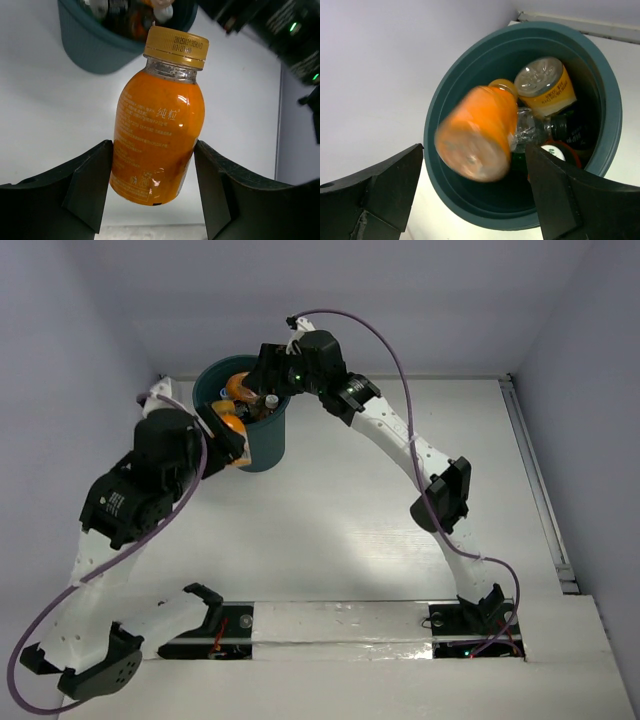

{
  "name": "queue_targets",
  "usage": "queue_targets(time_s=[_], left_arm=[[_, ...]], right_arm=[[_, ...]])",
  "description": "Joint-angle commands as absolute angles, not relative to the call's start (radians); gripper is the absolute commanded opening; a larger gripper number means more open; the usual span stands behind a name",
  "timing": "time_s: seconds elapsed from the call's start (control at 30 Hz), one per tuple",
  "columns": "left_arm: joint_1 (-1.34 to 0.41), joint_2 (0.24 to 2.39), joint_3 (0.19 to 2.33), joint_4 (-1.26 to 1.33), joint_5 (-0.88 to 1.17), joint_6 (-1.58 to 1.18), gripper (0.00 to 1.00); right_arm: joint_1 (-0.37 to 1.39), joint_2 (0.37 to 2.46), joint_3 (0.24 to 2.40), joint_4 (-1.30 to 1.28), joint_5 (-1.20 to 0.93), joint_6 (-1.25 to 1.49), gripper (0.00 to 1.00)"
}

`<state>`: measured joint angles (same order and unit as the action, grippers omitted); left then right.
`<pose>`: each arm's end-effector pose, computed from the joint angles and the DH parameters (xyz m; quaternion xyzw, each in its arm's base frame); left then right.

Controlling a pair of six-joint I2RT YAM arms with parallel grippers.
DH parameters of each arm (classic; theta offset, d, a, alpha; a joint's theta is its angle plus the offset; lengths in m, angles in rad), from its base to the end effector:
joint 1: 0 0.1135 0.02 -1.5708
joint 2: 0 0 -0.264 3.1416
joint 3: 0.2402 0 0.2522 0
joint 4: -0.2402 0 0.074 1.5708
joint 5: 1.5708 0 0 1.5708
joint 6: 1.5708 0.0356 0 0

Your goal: Put the plastic bottles in the bin

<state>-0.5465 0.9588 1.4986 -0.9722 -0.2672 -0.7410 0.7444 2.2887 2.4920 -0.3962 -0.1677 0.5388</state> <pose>0.1296 -0.0678 0.4616 -0.1525 0.8239 -0.2309 0.4946 0.3847 0.3625 0.3996 -0.1319 0.7597 0.4309 0.4688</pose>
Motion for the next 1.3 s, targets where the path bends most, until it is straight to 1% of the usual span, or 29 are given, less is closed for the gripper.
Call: queue_targets(time_s=[0.0,0.1,0.13,0.23,0.33,0.43,0.47,0.57,0.6,0.63,0.67,0.83,0.93,1.13,1.17,1.27], left_arm=[[-0.441,1.047,1.63,-0.942,-0.254,-0.605,0.38],[-0.344,1.112,1.73,-0.891,-0.216,-0.531,0.38],[-0.344,1.133,1.783,-0.884,-0.228,-0.526,0.38],[-0.344,1.213,1.857,-0.847,-0.227,-0.534,0.37],[-0.301,1.255,1.859,-0.773,-0.21,-0.541,0.37],[-0.238,1.281,1.81,-0.71,-0.197,-0.543,0.37],[-0.221,1.285,1.79,-0.668,-0.189,-0.543,0.37],[-0.134,1.313,1.729,-0.608,-0.15,-0.542,0.37],[-0.112,1.324,1.72,-0.597,-0.14,-0.541,0.37],[-0.094,1.341,1.704,-0.586,-0.121,-0.537,0.37],[-0.069,1.348,1.697,-0.572,-0.115,-0.534,0.37],[-0.069,1.422,1.678,-0.526,-0.065,-0.531,0.37],[-0.069,1.453,1.658,-0.502,-0.025,-0.549,0.37],[-0.092,1.488,1.599,-0.474,-0.022,-0.583,0.38],[-0.092,1.491,1.588,-0.477,-0.018,-0.587,0.38],[-0.114,1.477,1.548,-0.466,-0.005,-0.609,0.5]], right_arm=[[0.746,2.227,2.497,-0.362,-0.181,0.523,0.88],[0.746,2.206,2.467,-0.364,-0.176,0.522,0.89],[0.746,2.194,2.45,-0.354,-0.176,0.522,0.89],[0.746,2.117,2.372,-0.304,-0.157,0.525,0.88],[0.736,2.042,2.335,-0.294,-0.129,0.514,0.87],[0.736,1.956,2.255,-0.29,-0.089,0.496,0.85],[0.727,1.932,2.193,-0.284,-0.083,0.489,0.83],[0.727,1.827,2.09,-0.255,-0.051,0.473,0.64],[0.727,1.801,2.015,-0.235,-0.043,0.466,0.48],[0.727,1.777,1.979,-0.226,-0.041,0.46,0.44],[0.727,1.729,1.945,-0.218,-0.041,0.457,0.41],[0.727,1.599,1.719,-0.16,-0.055,0.453,0.41],[0.727,1.54,1.639,-0.149,-0.072,0.456,0.42],[0.727,1.49,1.557,-0.143,-0.087,0.457,0.44],[0.727,1.486,1.552,-0.143,-0.084,0.457,0.44],[0.727,1.479,1.534,-0.144,-0.08,0.457,0.45]])
